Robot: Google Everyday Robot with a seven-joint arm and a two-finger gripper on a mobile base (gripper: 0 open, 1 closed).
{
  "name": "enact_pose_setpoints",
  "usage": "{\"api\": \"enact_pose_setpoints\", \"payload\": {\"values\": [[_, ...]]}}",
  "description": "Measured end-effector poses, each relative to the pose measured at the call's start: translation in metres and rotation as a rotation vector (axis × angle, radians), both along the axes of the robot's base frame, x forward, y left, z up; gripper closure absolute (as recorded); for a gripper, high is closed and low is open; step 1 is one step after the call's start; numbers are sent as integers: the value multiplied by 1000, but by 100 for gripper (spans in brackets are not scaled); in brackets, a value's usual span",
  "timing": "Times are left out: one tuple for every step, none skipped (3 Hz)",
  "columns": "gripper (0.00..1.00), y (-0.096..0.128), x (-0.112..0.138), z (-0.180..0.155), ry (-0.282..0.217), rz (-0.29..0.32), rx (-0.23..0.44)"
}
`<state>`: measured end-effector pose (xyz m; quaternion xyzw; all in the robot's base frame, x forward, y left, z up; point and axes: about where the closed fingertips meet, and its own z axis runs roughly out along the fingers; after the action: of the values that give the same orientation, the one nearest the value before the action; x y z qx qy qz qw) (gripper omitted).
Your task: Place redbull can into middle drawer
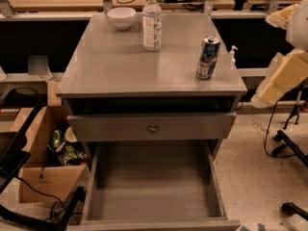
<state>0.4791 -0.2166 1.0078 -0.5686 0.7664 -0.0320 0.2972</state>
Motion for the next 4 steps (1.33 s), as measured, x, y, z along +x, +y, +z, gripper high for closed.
{"api": "enact_pose_setpoints", "payload": {"values": [[0, -11, 36, 8, -150, 11, 176], [0, -15, 58, 13, -271, 10, 325], [0, -13, 60, 13, -364, -25, 489], [0, -13, 60, 13, -369, -27, 498]]}}
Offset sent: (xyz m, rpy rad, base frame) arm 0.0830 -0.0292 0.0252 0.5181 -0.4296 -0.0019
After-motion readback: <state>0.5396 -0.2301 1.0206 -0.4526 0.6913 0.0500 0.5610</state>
